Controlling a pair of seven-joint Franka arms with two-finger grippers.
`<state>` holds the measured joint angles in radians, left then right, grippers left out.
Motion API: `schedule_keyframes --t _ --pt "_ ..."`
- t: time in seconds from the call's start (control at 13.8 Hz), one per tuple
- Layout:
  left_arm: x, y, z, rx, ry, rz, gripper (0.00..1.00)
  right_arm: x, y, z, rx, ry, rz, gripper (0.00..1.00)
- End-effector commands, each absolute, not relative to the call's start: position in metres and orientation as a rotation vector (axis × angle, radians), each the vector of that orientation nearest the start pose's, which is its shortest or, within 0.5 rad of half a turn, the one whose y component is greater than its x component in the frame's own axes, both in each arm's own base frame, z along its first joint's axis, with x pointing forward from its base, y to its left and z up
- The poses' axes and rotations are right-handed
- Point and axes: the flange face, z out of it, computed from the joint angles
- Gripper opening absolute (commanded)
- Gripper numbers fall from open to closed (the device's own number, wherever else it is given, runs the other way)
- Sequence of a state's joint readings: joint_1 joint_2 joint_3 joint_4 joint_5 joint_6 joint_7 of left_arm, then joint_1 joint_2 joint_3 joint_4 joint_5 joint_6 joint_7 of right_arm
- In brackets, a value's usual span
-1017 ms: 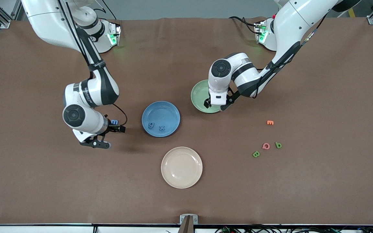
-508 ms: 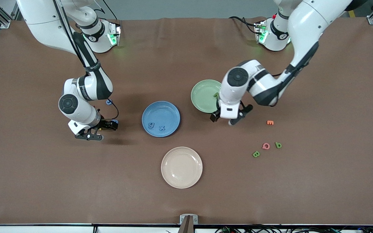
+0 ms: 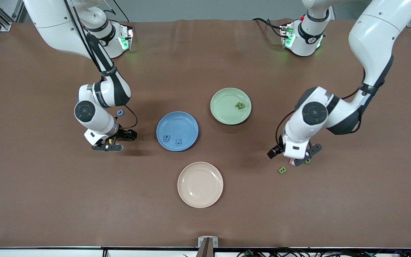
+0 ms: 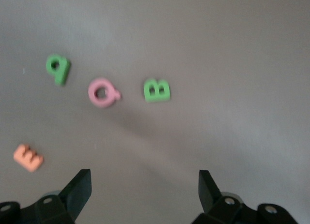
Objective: Sort letters by color into matching plates
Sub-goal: 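Grasp green B with the left gripper while the right gripper grasps blue m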
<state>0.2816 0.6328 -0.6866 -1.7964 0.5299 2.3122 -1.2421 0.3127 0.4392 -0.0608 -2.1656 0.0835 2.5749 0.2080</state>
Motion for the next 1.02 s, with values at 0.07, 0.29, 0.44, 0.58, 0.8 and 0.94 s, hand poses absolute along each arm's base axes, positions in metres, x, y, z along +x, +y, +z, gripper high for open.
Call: schedule_keyframes --t 0.07,0.29,0.44,0.58,0.8,0.94 --pt "0.660 -0.216 0.249 -3.084 -0.857 -0.141 0.80 0.537 0.139 0.189 -3.126 0.015 0.038 0.99" --pt "0.681 -0.201 0.215 -3.054 -0.869 -0.155 0.72 0.533 0.138 0.181 -3.131 0.016 0.063 0.90" --pt "0.686 -0.211 0.202 -3.034 -0.861 -0.170 0.68 0.530 0.136 0.178 -3.133 0.021 0.079 0.87" --pt "0.685 -0.205 0.190 -2.992 -0.857 -0.174 0.66 0.527 0.136 0.176 -3.136 0.021 0.100 0.84" --pt "0.685 -0.200 0.186 -2.982 -0.864 -0.171 0.65 0.523 0.134 0.168 -3.140 0.024 0.124 0.78" --pt "0.685 -0.200 0.186 -2.981 -0.877 -0.166 0.65 0.522 0.133 0.165 -3.142 0.029 0.137 0.70"
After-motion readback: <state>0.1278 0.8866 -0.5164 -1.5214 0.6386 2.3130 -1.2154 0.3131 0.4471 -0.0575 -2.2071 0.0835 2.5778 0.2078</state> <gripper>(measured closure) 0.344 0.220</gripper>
